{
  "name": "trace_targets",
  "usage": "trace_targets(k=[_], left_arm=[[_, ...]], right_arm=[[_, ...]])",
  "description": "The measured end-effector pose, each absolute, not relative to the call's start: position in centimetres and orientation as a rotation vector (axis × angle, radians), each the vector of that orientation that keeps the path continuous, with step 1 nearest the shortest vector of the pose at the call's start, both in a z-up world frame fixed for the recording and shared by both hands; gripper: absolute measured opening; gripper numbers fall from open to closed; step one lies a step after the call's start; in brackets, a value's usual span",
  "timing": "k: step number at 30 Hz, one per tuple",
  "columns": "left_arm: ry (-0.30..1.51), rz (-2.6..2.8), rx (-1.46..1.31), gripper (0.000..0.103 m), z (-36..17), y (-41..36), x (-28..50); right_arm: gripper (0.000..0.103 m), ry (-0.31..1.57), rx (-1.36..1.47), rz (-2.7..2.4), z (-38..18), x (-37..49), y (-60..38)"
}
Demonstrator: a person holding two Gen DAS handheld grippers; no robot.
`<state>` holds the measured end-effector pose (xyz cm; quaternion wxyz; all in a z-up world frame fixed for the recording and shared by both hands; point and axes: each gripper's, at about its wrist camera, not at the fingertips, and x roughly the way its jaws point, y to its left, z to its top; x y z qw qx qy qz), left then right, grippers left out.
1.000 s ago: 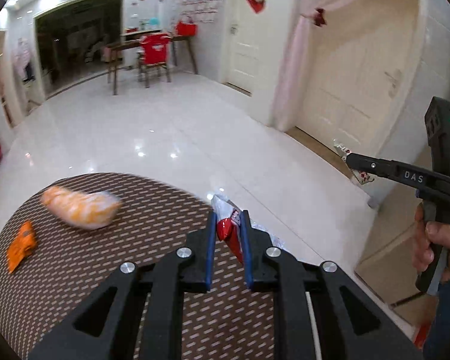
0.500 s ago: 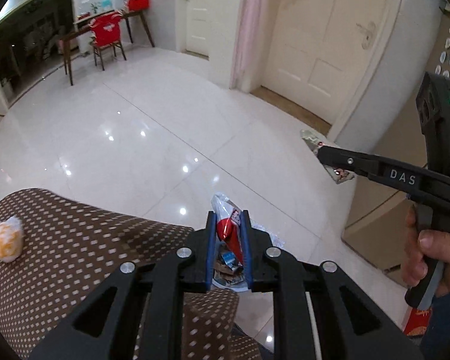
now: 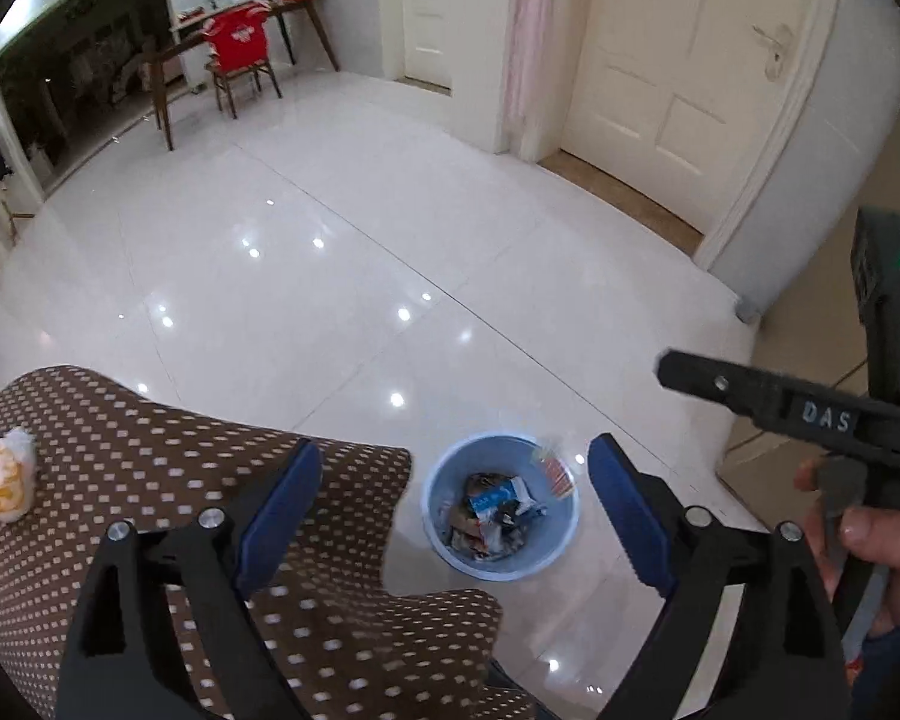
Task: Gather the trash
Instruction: 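Open both grippers over the blue bin to drop the wrappers, then move both tools back over the table toward the orange bag and bread bag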
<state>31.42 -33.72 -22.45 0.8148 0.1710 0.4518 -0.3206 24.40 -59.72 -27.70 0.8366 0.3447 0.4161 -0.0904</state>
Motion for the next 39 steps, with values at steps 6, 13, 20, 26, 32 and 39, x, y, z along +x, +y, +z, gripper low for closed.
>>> trace_targets(k=[6, 13, 20, 26, 32, 39], left_arm=[[0.923, -0.622, 0.301, 0.092, -20.3, -30.4, 31.3], [0.880, -0.606, 0.234, 0.092, -17.9, -27.4, 30.8], [0.841, -0.605, 0.205, 0.092, -16.1, -25.1, 30.1], [0.807, -0.588, 0.177, 0.093, -15.1, -22.9, 29.9], [0.797, -0.561, 0.136, 0.094, -14.5, -19.6, 30.4], [0.789, -0.510, 0.077, 0.094, -14.6, -15.3, 30.6]], right_arm=[[0.097, 0.906, 0.702, -0.263, -27.8, 24.1, -59.7], [0.097, 0.892, 0.675, -0.252, -26.2, 24.6, -58.0], [0.097, 0.865, 0.635, -0.234, -23.8, 25.2, -55.9], [0.097, 0.843, 0.602, -0.203, -21.7, 25.8, -53.9], [0.097, 0.822, 0.566, -0.138, -19.7, 27.0, -51.0], [0.097, 0.823, 0.496, -0.050, -17.6, 29.4, -46.8]])
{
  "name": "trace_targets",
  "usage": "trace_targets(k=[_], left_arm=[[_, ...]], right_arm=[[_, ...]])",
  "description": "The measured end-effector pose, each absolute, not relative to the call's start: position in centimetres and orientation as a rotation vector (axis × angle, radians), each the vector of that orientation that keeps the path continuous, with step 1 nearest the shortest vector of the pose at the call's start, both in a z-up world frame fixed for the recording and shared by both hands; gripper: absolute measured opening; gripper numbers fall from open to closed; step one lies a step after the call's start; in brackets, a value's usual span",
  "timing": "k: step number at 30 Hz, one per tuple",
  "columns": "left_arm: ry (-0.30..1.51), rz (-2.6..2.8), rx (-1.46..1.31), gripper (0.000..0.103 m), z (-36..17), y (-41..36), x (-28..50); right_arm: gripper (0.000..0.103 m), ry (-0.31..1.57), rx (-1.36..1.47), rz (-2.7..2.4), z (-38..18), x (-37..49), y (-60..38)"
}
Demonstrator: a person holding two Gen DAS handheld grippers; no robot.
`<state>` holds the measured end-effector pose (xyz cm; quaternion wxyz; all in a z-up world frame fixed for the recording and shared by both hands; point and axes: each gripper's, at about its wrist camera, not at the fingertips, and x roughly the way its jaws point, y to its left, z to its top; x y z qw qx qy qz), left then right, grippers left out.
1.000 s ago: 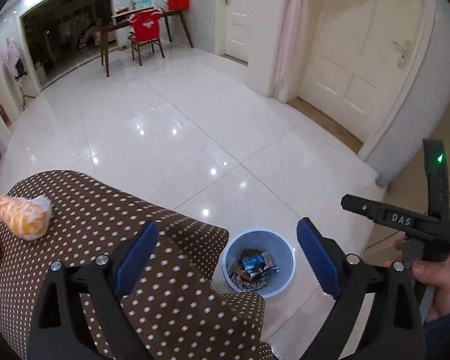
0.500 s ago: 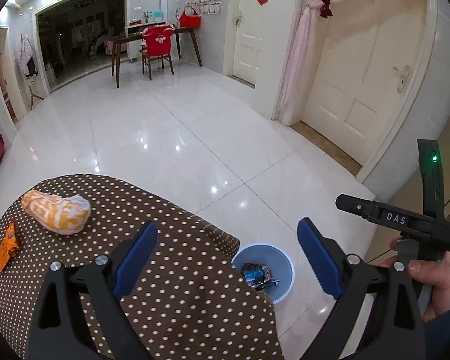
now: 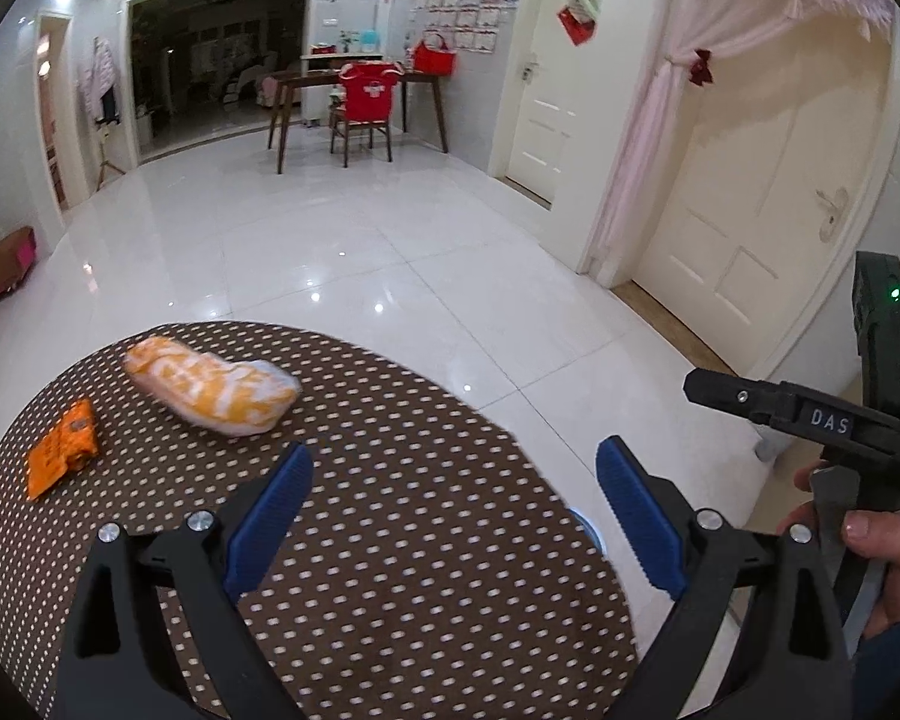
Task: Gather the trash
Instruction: 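Move both tools back over the table toward the orange bag and bread bag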
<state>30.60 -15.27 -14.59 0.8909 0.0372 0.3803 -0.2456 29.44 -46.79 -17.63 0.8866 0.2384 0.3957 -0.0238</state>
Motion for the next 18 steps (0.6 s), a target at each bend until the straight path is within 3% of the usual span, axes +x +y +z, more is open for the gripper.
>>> trace_targets(k=[18], left_arm=[[0.756, -0.288, -0.007, 0.094, -15.3, 0.0, 34.0]], right_arm=[[0.097, 0.876, 0.257, 0.211, -15.7, 37.4, -31.1]])
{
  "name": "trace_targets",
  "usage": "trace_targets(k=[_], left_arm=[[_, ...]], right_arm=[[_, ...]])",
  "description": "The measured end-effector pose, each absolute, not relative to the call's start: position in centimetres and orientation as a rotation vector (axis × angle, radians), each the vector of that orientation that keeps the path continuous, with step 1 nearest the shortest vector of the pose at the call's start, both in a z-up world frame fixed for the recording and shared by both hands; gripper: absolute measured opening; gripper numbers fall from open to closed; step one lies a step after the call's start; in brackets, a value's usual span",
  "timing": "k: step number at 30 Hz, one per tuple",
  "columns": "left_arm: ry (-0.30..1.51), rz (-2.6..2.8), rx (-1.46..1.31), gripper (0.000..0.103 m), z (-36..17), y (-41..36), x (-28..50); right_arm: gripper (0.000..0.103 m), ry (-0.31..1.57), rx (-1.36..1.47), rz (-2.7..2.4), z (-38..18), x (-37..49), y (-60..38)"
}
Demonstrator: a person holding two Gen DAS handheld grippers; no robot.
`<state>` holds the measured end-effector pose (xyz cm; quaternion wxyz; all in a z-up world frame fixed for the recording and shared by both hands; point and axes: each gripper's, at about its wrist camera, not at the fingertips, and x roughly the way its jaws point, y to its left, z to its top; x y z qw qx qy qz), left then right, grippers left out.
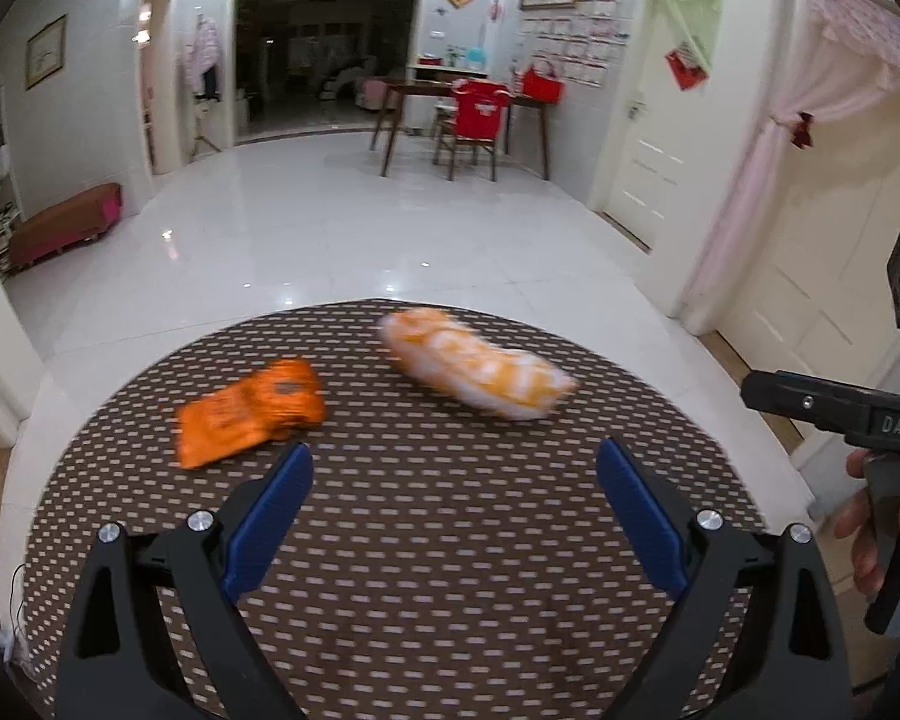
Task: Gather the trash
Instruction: 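Move both tools back over the table toward the orange bag and bread bag, then grasp the orange snack bag with the left gripper while the right gripper grasps the yellow bread bag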
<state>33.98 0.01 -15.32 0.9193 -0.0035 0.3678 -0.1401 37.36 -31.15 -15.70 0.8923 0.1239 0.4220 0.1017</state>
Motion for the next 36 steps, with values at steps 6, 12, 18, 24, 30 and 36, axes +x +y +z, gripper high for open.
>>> trace_targets(k=[6, 12, 18, 24, 30, 36], left_arm=[[0.755, -0.220, 0.006, 0.094, -16.2, 3.9, 35.7], [0.779, -0.217, 0.134, 0.094, -18.5, 5.4, 38.8], [0.796, -0.296, 0.282, 0.094, -20.9, 5.4, 42.0], [0.842, -0.387, 0.267, 0.094, -22.1, 6.4, 45.7], [0.871, -0.480, 0.263, 0.064, -23.1, 5.8, 46.7], [0.868, -0.479, 0.227, 0.043, -23.2, 5.2, 45.2]], right_arm=[[0.097, 0.902, 0.202, 0.280, -16.5, 40.2, -26.9], [0.097, 0.940, 0.153, 0.336, -17.9, 43.2, -23.3], [0.097, 0.958, 0.101, 0.387, -19.0, 45.8, -20.7], [0.097, 0.970, 0.021, 0.395, -20.3, 48.1, -18.2], [0.093, 0.988, -0.074, 0.408, -22.3, 49.1, -16.0], [0.048, 0.997, 0.047, 0.420, -22.9, 47.9, -17.5]])
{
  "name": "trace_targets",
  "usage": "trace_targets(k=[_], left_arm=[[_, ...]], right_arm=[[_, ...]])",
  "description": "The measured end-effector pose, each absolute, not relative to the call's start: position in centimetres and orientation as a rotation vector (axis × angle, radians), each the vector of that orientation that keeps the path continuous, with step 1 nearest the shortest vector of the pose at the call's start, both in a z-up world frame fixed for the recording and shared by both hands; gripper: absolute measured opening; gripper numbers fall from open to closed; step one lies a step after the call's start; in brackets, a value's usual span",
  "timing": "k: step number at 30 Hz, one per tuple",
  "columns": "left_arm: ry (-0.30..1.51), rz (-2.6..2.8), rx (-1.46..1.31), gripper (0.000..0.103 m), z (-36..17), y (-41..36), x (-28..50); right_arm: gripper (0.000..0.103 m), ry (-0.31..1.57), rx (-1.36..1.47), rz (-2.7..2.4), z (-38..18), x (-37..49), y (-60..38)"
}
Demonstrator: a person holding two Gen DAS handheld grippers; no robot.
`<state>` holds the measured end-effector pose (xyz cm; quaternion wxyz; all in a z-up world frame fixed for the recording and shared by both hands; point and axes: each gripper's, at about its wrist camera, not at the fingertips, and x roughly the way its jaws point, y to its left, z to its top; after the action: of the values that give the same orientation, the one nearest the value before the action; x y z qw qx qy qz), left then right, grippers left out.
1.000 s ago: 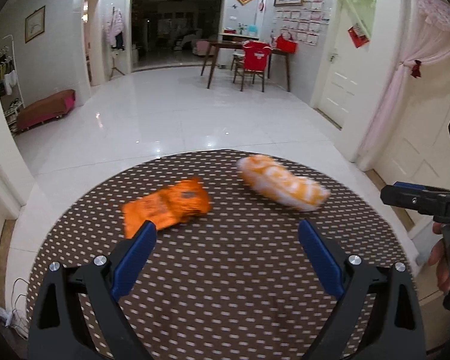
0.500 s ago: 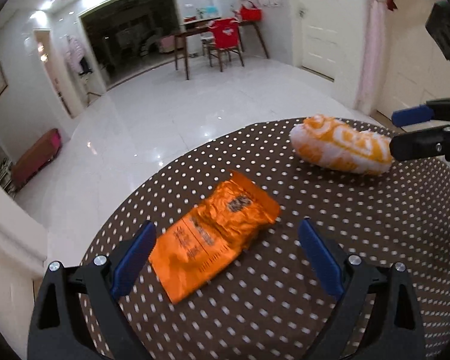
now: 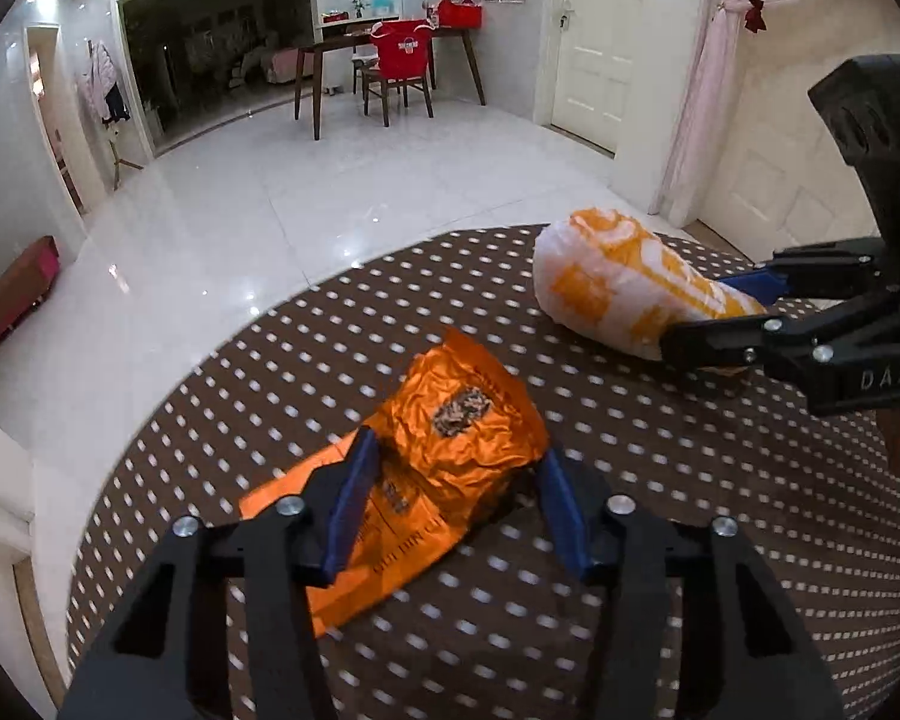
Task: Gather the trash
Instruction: 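Grasp the orange snack bag with the left gripper while the right gripper grasps the yellow bread bag, then carry the orange bag and bread bag over the blue bin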
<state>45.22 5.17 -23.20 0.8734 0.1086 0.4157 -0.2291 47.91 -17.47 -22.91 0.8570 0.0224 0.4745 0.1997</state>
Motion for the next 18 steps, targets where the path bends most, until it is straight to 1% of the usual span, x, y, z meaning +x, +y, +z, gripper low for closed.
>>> trace_targets(k=[1, 10, 18], left_arm=[[0.867, -0.472, 0.220, 0.042, -23.1, 5.0, 44.7], [0.857, -0.470, 0.104, 0.041, -22.7, 3.3, 39.4], [0.803, -0.508, 0.033, 0.041, -20.7, 0.7, 34.6]], right_arm=[[0.047, 0.992, 0.067, 0.421, -22.8, 47.3, -18.0], [0.046, 0.953, 0.201, 0.377, -21.3, 41.6, -23.5], [0.046, 0.894, 0.274, 0.339, -19.4, 37.1, -28.1]])
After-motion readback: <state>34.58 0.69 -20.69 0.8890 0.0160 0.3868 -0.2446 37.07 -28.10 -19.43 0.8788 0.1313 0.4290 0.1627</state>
